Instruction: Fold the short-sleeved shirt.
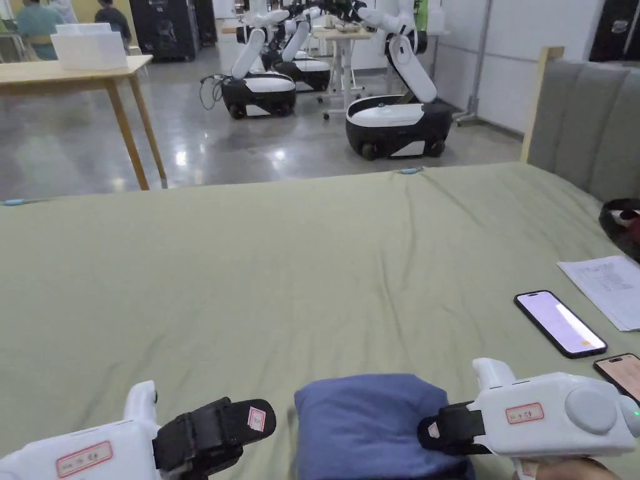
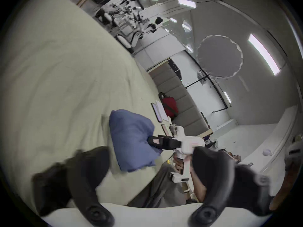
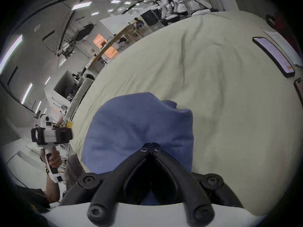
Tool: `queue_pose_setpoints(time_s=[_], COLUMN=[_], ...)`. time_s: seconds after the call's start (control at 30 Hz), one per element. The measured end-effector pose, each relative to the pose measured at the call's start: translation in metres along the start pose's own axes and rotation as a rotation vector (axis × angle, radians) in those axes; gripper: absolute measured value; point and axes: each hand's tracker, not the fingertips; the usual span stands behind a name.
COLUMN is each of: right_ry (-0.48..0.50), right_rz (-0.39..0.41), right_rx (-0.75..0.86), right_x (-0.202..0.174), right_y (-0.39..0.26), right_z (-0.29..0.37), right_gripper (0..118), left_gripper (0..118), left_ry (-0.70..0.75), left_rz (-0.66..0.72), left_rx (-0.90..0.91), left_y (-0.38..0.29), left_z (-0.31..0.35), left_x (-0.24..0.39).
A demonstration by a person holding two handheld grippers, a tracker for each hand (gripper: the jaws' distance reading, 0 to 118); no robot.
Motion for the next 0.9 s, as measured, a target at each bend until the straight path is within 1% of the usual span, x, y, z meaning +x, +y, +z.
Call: queue_pose_setpoints(time_s=[0.03, 0.07, 0.1, 0.17, 0.27, 0.33, 0.37, 0.43, 0.47, 0.57, 0.6, 0.63, 0.67, 0.7, 0.77, 0.8, 0.9], right_ry=[-0.003, -0.006, -0.005, -0.001, 0.008, 0.012, 0.014, 0.015, 0.014, 0.020, 0.023, 0.024, 0.024, 0.021, 0.027, 0.028, 0.028], right_rz=[0.004, 0.006, 0.005, 0.001, 0.000, -0.006, -0.010, -0.010, -0.006, -0.006, -0.013, -0.018, -0.024, -0.026, -0.025, -0.021, -0.028], right_rx=[0.001, 0.003, 0.005, 0.006, 0.006, 0.006, 0.005, 0.005, 0.004, 0.007, 0.006, 0.005, 0.004, 0.003, 0.001, 0.002, 0.000], right_x=[-0.001, -0.001, -0.001, 0.000, 0.001, 0.002, 0.003, 0.003, 0.003, 0.005, 0.006, 0.007, 0.008, 0.008, 0.008, 0.008, 0.009], right_y=[0.000, -0.001, -0.001, -0.001, -0.001, -0.001, -0.001, -0.001, -0.001, -0.001, -0.001, -0.001, -0.001, -0.001, -0.002, -0.002, -0.001], right_z=[0.000, 0.000, 0.000, 0.001, 0.001, 0.000, 0.000, -0.001, -0.001, -0.001, -0.001, -0.001, -0.002, -0.003, -0.004, -0.005, -0.006], right_gripper=[1, 1, 1, 1, 1, 1, 1, 1, 1, 1, 1, 1, 1, 1, 1, 1, 1], left_gripper=[109, 109, 109, 109, 109, 109, 109, 109, 109, 108, 105, 93, 56, 35, 34, 34, 34], left_ry=[-0.003, -0.014, -0.037, -0.023, -0.020, -0.028, -0.070, -0.135, -0.107, -0.102, -0.085, -0.030, 0.054, 0.097, -0.021, 0.013, 0.020], left_rz=[0.016, 0.050, 0.099, 0.137, 0.098, 0.109, 0.114, 0.115, 0.118, 0.115, 0.091, 0.055, 0.021, 0.010, 0.075, 0.054, 0.047], left_rx=[0.009, -0.003, -0.031, -0.081, -0.161, -0.236, -0.259, -0.269, -0.264, -0.264, -0.260, -0.258, -0.258, -0.281, -0.267, -0.272, -0.273], left_y=[0.003, 0.011, 0.012, 0.013, 0.013, 0.005, 0.003, 0.002, 0.001, 0.002, 0.003, 0.006, 0.008, 0.008, 0.002, 0.004, 0.005], left_z=[-0.008, -0.018, -0.031, -0.054, -0.087, -0.107, -0.118, -0.134, -0.138, -0.137, -0.136, -0.131, -0.126, -0.123, -0.128, -0.127, -0.128], left_x=[-0.006, -0.026, -0.033, -0.043, -0.053, -0.053, -0.052, -0.049, -0.047, -0.047, -0.045, -0.047, -0.050, -0.057, -0.057, -0.056, -0.055])
